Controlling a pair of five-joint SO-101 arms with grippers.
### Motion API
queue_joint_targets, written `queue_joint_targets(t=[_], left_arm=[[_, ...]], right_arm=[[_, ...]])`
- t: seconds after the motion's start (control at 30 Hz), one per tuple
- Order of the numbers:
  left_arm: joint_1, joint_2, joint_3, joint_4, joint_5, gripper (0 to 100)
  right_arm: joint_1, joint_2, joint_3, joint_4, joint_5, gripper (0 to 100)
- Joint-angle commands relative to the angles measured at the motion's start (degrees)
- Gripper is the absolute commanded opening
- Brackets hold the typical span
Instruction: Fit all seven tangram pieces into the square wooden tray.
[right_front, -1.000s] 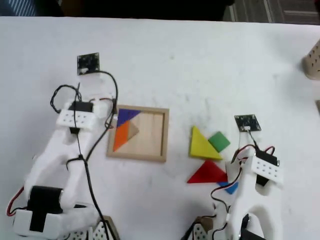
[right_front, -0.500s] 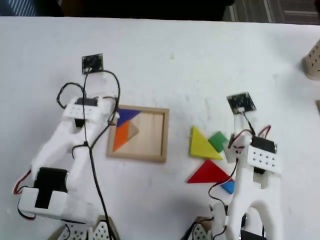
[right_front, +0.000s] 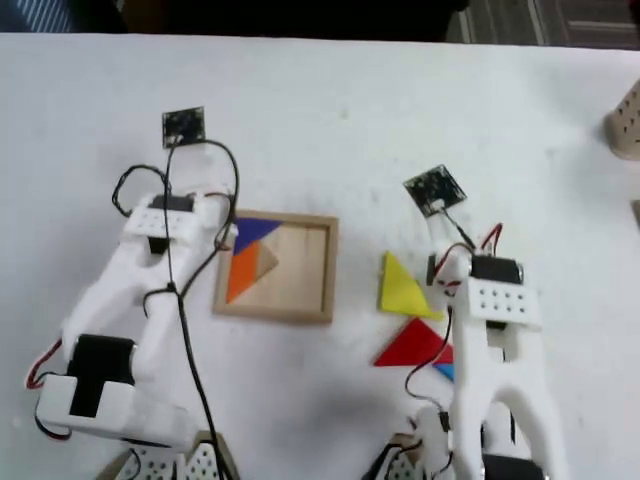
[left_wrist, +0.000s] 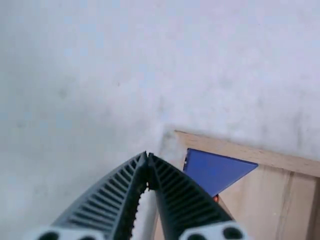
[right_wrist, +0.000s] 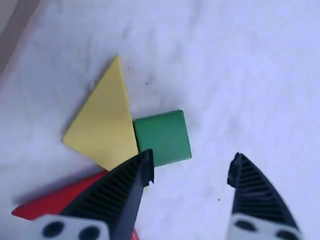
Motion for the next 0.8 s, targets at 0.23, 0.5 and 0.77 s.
queue_joint_targets(t=[0.23,0.5,0.77], left_arm=[[-0.7,-0.3,-3.0,0.2,-4.2,2],[-0.7,-0.3,-3.0,0.2,-4.3,2],[-0.7,-0.3,-3.0,0.1,-4.3,2]], right_arm=[[-0.7,20.5,-13.9,0.9,6.7,25.4],[-0.2,27.6,-13.6,2.2,16.0,25.4],[-2.0,27.9,-13.6,11.3,24.4,25.4]])
